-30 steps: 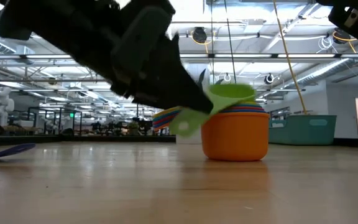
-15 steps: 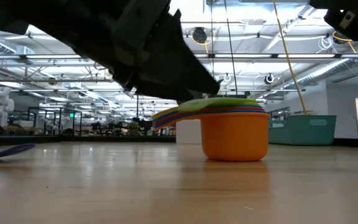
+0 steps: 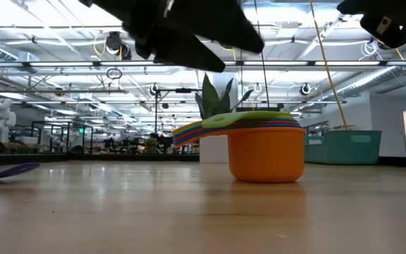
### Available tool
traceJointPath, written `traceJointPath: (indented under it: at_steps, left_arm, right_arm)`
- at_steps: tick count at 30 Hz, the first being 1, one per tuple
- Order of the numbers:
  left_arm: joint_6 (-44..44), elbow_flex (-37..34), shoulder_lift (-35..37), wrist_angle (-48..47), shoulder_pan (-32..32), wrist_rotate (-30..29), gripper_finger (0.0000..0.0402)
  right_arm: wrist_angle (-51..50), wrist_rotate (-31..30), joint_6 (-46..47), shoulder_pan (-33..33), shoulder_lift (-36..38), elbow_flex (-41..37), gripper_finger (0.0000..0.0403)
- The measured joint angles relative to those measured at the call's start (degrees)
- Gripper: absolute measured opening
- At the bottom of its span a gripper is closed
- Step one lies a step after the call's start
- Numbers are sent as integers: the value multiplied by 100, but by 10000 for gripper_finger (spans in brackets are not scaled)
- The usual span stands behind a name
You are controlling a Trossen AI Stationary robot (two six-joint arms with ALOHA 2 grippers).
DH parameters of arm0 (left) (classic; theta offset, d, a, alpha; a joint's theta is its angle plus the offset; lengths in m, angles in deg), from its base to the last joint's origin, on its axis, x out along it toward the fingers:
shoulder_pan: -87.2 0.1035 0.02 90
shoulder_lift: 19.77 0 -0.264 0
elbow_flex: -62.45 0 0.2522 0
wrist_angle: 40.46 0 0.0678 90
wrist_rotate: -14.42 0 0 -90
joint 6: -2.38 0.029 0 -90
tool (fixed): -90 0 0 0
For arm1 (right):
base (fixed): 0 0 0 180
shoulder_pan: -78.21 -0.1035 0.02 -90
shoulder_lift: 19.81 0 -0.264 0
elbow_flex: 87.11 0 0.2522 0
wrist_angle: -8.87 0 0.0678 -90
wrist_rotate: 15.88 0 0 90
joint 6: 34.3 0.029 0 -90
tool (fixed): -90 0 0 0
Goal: Nest measuring cups in basket
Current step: Stack the green measuring cup on top of the yellow measuring cup
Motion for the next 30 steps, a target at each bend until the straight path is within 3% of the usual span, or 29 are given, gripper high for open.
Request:
traceJointPath:
  at_steps: [5, 17, 19, 22, 25, 30]
  left_arm:
    - [-121, 11, 0, -380, -90, -37, 397]
    - [291, 92, -389, 452, -158, -96, 397]
    - [327, 100, -434, 582, -167, 20, 397]
    - [411, 222, -503, 948, -187, 658, 391]
    - [391, 410, -574, 928, -204, 1214, 362]
    - [475, 937, -1003, 893, -184, 1935, 271]
  right_arm:
    - [-4, 2, 0, 4, 0, 0, 183]
    - [-2, 20, -10, 4, 0, 0, 183]
    - [-5, 40, -10, 4, 0, 0, 183]
    - [-7, 42, -33, 4, 0, 0, 183]
    - [-4, 44, -54, 4, 0, 0, 183]
    - [-13, 23, -71, 5, 104, 0, 183]
